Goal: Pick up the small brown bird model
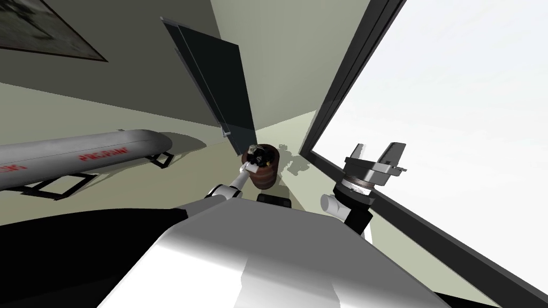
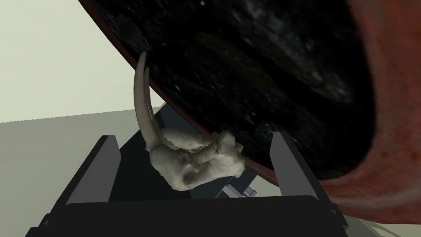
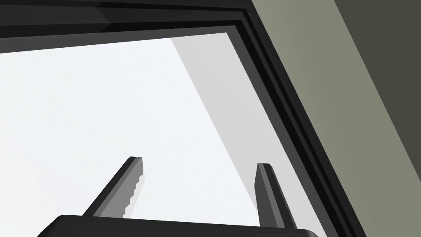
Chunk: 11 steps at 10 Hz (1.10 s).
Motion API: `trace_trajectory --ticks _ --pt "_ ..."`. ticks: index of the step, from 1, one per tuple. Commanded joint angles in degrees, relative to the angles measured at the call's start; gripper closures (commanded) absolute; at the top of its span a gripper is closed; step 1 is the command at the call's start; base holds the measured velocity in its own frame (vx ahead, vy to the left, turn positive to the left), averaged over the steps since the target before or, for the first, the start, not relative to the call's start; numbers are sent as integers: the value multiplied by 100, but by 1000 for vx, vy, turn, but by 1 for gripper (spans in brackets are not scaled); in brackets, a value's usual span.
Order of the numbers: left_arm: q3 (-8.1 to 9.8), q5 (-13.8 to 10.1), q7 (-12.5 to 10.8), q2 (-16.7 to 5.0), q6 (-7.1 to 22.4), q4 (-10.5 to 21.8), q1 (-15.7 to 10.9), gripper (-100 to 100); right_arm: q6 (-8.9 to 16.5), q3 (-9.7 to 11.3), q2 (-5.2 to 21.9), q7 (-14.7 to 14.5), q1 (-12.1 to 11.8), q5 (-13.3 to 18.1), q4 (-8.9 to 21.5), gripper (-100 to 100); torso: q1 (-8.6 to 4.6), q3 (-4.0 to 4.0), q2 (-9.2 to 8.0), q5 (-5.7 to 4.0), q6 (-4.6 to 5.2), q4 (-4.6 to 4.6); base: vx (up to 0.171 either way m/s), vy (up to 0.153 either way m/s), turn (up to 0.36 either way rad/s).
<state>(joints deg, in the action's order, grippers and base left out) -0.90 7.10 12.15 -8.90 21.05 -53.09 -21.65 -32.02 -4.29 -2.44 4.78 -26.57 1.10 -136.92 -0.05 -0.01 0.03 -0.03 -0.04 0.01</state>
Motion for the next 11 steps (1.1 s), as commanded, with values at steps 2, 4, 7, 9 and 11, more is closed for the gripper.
trace_trajectory --ticks 2,4,7,9,11 --pt "-48 -135 -83 -58 377 463 -337 -100 0 0 0 0 0 0 0 0 -3 0 1 0 1 0 9 -33 -62" --pt "-61 -179 -126 -74 539 690 -485 -100 0 0 0 0 0 0 0 0 -5 -1 1 -1 0 0 11 -30 -33" --pt "-87 -264 -211 -99 810 1105 -750 -100 0 0 0 0 0 0 0 0 -3 -1 1 -1 1 0 13 -25 -49" --pt "-87 -264 -211 -99 810 1164 -750 -100 0 0 0 0 0 0 0 0 -3 -2 4 -1 -1 1 14 -18 -2" --pt "-110 -339 -285 -110 1025 1480 -970 -100 0 0 0 0 0 0 0 0 0 0 0 0 1 0 14 -25 -62"
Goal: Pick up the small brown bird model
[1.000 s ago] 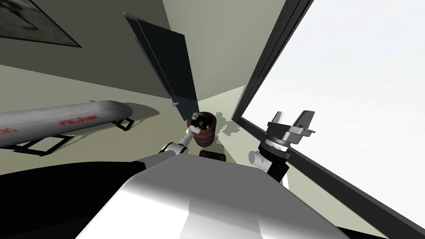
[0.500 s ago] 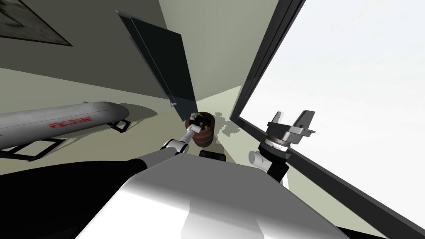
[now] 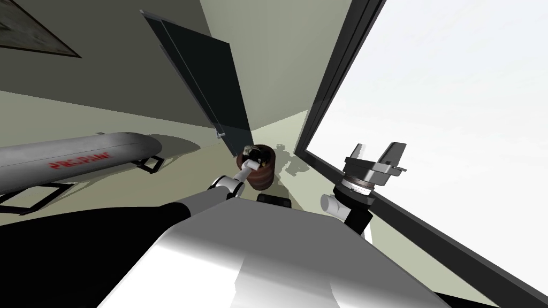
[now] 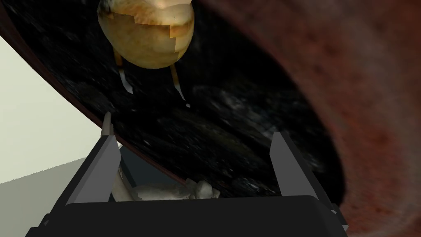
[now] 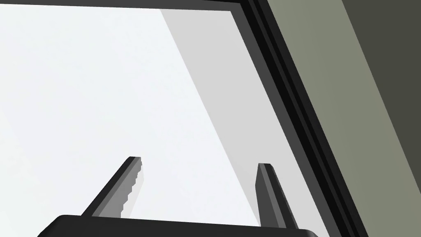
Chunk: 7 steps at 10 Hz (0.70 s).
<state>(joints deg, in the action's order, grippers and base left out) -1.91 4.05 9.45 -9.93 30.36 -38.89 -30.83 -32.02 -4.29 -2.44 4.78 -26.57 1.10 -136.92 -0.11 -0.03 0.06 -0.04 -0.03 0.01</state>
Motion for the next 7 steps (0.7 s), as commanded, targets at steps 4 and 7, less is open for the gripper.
trace_trajectory --ticks 4,7 --pt "-34 -105 -81 7 283 281 -246 -100 0 0 0 0 0 0 0 0 -12 -7 13 -3 1 3 40 -45 -51" --pt "-40 -72 -122 7 44 412 -122 -100 0 0 0 0 -1 0 0 0 11 -6 11 2 -3 3 55 -4 -10"
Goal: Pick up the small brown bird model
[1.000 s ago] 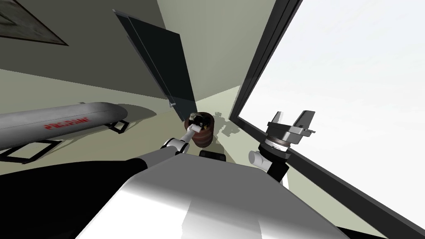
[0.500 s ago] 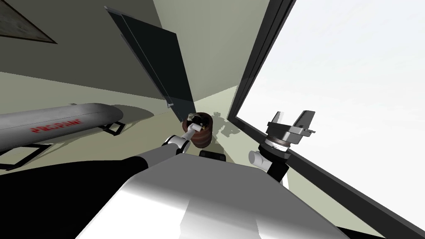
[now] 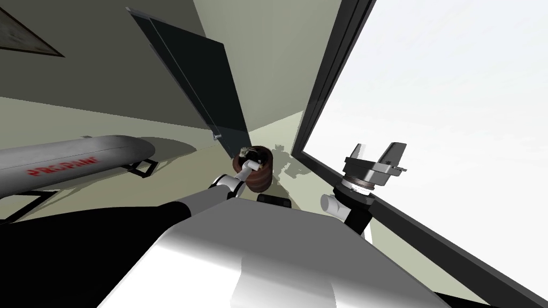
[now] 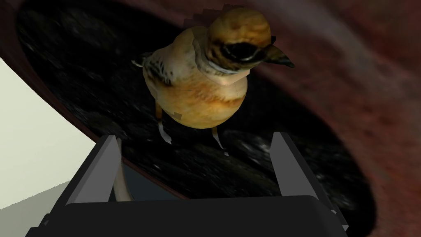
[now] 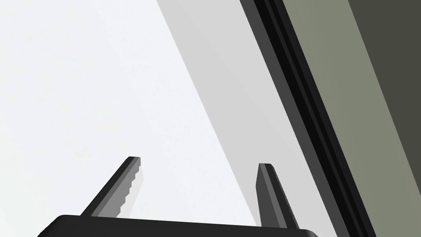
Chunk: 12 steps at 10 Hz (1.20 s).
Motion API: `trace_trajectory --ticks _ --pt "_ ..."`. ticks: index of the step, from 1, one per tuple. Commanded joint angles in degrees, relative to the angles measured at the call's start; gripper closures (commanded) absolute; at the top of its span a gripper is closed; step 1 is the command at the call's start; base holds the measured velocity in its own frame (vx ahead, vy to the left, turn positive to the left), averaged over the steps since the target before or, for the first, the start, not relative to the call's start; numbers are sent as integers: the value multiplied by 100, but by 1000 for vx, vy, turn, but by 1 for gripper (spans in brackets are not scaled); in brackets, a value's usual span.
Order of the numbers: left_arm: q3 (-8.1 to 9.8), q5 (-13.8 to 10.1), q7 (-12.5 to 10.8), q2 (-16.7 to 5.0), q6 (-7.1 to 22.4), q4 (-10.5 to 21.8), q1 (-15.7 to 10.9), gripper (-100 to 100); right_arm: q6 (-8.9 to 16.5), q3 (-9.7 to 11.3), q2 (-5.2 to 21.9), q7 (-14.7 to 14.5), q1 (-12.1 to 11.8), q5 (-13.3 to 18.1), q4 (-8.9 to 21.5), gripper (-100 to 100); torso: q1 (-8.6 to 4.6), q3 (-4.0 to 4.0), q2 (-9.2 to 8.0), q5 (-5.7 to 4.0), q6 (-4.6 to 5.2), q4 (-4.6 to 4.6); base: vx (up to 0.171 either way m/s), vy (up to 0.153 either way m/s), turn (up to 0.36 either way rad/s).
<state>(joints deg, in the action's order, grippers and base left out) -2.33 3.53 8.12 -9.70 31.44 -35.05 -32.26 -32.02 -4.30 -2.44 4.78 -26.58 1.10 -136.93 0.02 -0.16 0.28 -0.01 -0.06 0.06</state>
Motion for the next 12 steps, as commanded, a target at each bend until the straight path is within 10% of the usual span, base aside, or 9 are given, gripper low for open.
trace_trajectory --ticks 1,2,3,7,8,9,11,12 --pt "0 -4 -3 -17 -173 82 78 -100 0 0 0 0 0 0 0 0 0 0 0 0 0 0 91 -16 -14" --pt "0 -13 2 -16 -96 43 51 -100 0 0 0 0 0 0 0 0 -4 -2 3 -1 0 1 39 -10 2" --pt "1 -17 6 -19 -119 49 55 100 0 0 0 0 0 0 0 0 -3 5 -11 -1 0 -2 6 -1 4" --pt "2 -18 4 -19 -122 42 49 100 0 0 0 0 1 0 0 0 2 4 -14 2 3 3 0 0 0" --pt "2 -18 3 -18 -123 42 49 0 0 0 0 0 1 0 0 0 2 4 -13 1 3 3 0 0 0" --pt "4 -35 25 -14 45 -24 -36 100 0 0 0 0 1 0 0 0 2 4 -13 1 3 3 -72 10 15" --pt "0 -46 33 -11 139 -166 -18 100 0 0 0 0 2 0 1 0 8 25 -53 0 0 -4 -87 17 8" --pt "1 -52 42 -12 166 -169 -28 0 1 0 0 0 2 0 1 0 6 19 -40 1 0 -1 -9 2 1"
